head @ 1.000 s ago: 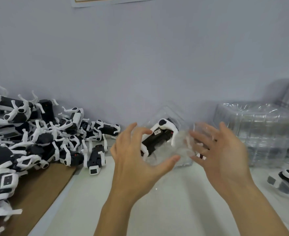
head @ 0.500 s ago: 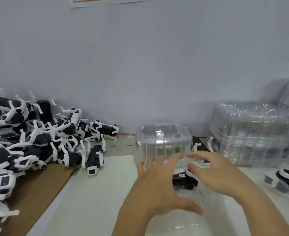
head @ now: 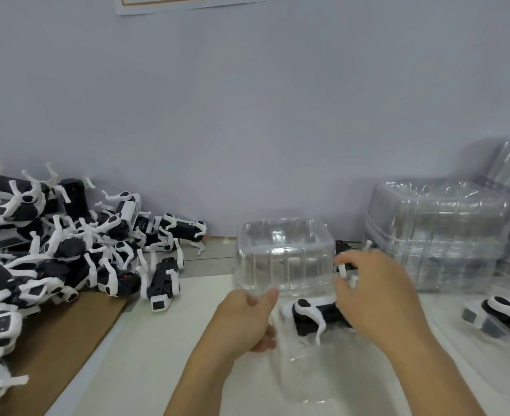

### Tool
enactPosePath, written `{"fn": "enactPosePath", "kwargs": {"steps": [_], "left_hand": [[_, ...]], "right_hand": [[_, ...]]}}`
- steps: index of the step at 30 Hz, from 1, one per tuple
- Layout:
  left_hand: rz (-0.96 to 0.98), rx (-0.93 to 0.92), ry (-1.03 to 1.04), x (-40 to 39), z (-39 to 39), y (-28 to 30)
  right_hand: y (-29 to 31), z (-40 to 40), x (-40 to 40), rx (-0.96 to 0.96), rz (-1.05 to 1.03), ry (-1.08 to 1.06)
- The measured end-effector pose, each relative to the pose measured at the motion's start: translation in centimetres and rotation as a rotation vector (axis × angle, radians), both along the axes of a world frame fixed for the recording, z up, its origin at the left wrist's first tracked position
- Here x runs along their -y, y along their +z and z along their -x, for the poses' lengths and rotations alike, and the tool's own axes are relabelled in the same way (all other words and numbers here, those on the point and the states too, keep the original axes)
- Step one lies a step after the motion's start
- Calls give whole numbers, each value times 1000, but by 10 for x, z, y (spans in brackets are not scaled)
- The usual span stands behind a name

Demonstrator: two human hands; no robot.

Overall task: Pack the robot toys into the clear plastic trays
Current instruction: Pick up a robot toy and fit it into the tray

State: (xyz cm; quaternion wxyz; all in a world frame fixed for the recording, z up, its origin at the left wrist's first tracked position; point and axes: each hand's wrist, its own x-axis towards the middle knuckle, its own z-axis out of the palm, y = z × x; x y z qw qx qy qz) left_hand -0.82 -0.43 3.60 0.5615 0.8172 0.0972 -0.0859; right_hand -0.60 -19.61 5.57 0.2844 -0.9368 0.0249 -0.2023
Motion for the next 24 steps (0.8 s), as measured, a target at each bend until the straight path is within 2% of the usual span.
{"fn": "enactPosePath", "kwargs": {"steps": [1, 3, 5, 7, 9, 11, 16, 21, 24], "left_hand": [[96, -14, -63, 1, -1, -1], [268, -75, -209, 2, -2, -4], [270, -60, -250, -1, -2, -5], [172, 27, -146, -4, -3, -6], [112, 105, 4, -6, -5, -6], [96, 151, 76, -6, -6, -6], [83, 267, 131, -1, -6, -4], [-111, 506, 184, 3, -11, -1], [-264, 625, 129, 8, -19, 6]], "right_hand": [[4, 1, -12, 87, -42, 87], [7, 4, -36, 112, -152, 278], [2, 8, -51, -4, -195, 397], [-10, 8, -52, -146, -140, 415], [-14, 8, -48, -251, -77, 363], [-13, 7, -44, -271, -94, 319], [-13, 0, -28, -306, -78, 166], [-20, -9, 5, -307, -113, -18], [-26, -12, 25, -228, -160, -146]]}}
